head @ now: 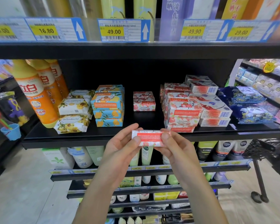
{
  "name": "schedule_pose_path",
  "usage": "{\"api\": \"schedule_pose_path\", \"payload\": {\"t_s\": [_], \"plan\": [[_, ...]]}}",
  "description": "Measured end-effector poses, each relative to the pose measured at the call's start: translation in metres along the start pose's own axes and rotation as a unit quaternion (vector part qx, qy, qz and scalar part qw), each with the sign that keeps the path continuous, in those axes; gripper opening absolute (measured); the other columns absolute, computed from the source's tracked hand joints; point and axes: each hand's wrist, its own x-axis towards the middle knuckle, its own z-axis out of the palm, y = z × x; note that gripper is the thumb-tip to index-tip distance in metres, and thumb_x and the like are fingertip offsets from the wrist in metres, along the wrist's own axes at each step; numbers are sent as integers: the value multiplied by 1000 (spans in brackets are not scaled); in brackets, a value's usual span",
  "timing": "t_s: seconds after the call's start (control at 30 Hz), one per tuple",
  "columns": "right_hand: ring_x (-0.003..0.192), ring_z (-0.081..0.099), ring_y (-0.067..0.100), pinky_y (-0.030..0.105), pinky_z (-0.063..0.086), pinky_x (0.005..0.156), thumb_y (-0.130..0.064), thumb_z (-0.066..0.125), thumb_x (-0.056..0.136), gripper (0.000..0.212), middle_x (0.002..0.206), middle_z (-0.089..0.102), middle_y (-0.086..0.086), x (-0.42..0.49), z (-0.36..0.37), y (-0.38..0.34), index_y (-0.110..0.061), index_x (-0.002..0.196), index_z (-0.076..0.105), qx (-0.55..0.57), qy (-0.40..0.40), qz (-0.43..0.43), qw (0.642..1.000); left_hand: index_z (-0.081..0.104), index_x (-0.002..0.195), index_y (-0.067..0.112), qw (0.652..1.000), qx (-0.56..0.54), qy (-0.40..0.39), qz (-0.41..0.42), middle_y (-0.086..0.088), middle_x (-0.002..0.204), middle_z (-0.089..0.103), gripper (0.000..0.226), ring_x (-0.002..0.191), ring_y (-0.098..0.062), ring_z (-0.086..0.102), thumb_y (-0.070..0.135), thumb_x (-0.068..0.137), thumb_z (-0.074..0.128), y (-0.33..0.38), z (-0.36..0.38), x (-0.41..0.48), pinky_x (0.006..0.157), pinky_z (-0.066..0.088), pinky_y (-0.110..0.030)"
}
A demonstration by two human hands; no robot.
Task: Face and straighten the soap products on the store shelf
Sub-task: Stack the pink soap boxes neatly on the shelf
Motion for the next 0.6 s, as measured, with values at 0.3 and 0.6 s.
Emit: {"api": "schedule_pose_path", "payload": {"t_s": [0.3, 0.6], "plan": [[122, 66, 20, 34, 56, 96, -17, 77, 81, 57, 128, 71, 2, 3, -15, 1, -21, 135, 61, -48, -48, -49, 996, 62, 130, 1, 996, -52, 12, -71, -15, 122, 73, 57, 118, -25, 69, 43, 92, 59, 6, -1, 0, 99, 57, -37], [127, 60, 20, 31, 52, 101, 2, 73, 85, 63, 133, 66, 1, 6, -20, -14, -16, 141, 52, -123, -140, -97, 978, 69, 124, 3, 999, -11, 12, -41, -14, 117, 75, 35, 111, -25, 72, 22, 96, 61, 8, 2, 3, 96, 58, -33]]}}
